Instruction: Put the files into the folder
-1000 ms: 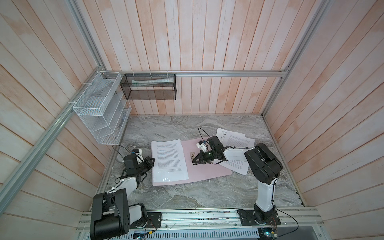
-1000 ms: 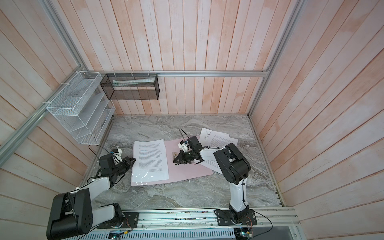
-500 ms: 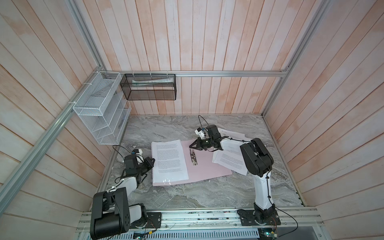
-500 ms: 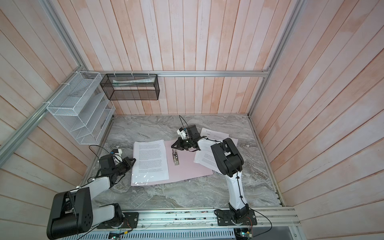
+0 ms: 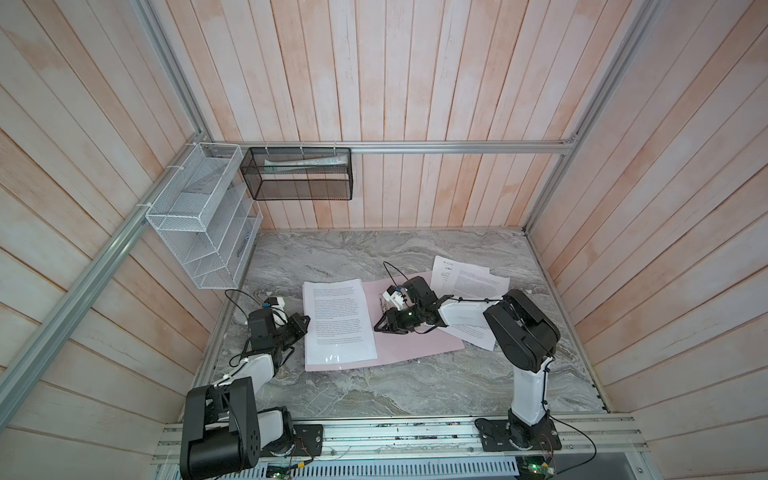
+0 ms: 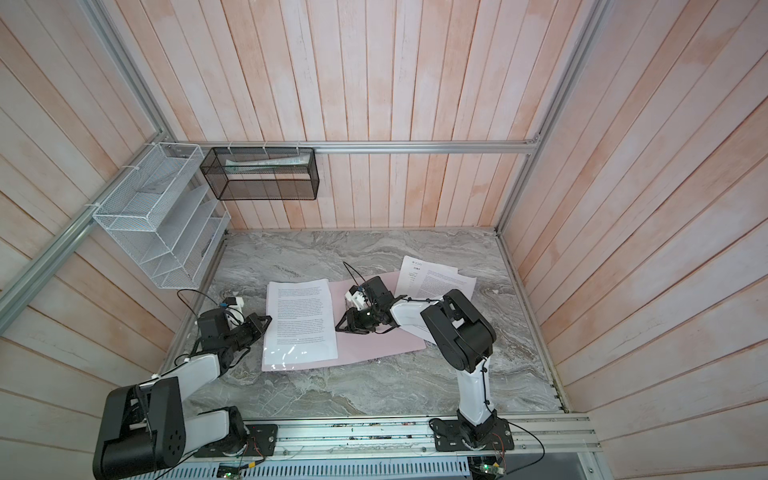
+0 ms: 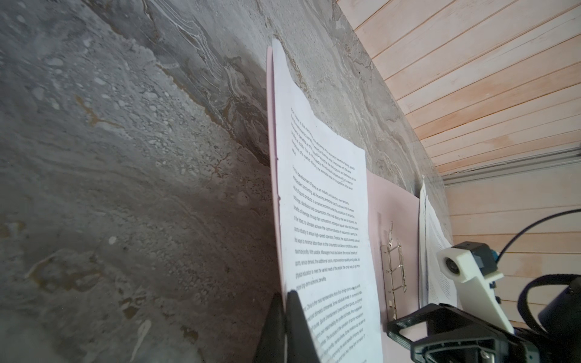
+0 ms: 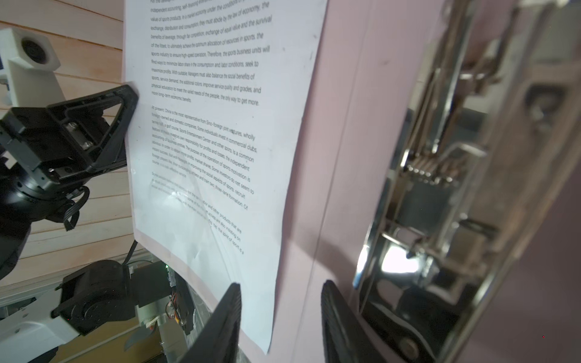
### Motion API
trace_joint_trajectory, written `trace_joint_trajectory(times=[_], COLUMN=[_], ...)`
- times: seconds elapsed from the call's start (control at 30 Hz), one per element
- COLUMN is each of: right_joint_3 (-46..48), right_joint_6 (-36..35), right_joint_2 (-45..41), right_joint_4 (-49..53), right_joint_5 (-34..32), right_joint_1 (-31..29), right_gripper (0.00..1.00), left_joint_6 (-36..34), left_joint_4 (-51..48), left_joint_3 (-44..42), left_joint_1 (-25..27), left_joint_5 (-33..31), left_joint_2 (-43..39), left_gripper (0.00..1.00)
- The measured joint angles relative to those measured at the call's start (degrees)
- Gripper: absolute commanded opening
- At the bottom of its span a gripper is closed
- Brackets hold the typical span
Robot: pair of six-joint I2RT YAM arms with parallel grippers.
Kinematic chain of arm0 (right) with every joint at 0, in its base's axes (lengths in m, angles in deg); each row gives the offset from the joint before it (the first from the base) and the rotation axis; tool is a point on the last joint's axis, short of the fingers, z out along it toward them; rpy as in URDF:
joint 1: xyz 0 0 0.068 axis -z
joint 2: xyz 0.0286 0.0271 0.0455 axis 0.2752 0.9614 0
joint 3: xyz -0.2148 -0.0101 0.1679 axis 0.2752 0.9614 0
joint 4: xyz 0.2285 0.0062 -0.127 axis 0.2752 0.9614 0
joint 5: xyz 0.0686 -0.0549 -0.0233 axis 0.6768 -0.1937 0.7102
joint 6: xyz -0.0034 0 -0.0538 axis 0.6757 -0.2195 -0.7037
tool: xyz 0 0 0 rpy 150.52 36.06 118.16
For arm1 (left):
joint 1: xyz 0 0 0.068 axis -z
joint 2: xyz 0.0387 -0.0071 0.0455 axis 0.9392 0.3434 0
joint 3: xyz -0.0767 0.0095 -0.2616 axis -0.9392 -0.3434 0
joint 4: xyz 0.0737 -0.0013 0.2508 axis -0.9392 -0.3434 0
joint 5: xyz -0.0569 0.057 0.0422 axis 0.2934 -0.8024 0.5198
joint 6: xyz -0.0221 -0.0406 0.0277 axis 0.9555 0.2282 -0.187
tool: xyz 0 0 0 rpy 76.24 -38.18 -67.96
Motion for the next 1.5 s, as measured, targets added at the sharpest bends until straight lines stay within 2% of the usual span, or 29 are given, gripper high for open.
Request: trace_joint_trajectory(times=[0.67,0.9,1.13,1.23,1.37,1.5], right_joint_3=[0.0,0.3,1.3,1.5,2.3,2.6], right_joint_6=[7.7,10.8,13.2,13.3,13.2,12.9], right_joint_2=[4.3,4.7,4.7,4.7,4.7,4.7], right_joint_4=[-10.3,-13.0,-15.8,-16.5,-16.5,-15.8], right_joint_5=[3.5,5.0,6.9,7.5,7.8,7.5], right_joint_1=[-1.7,-2.1,-2.1,-2.1,-2.1,-2.6], right_gripper=[0.41,0.38,0.27,0.14,0.00,0.00], left_joint_6=[0.0,0.0,0.0,0.0,0.0,0.0], left_joint_4=[0.2,0.2,0.2,0.2,0.2,0.2], left_joint_3=[0.0,0.0,0.0,0.0,0.0,0.0], left_joint_1=[-0.2,-0.2,-0.2,-0.2,-0.2,-0.2], left_joint_5=[-0.4,-0.4,-0.4,-0.4,-0.4,-0.5], left_joint_2=[0.0,0.0,0.0,0.0,0.0,0.0], left_gripper=[0.00,0.00,0.00,0.00,0.00,0.00])
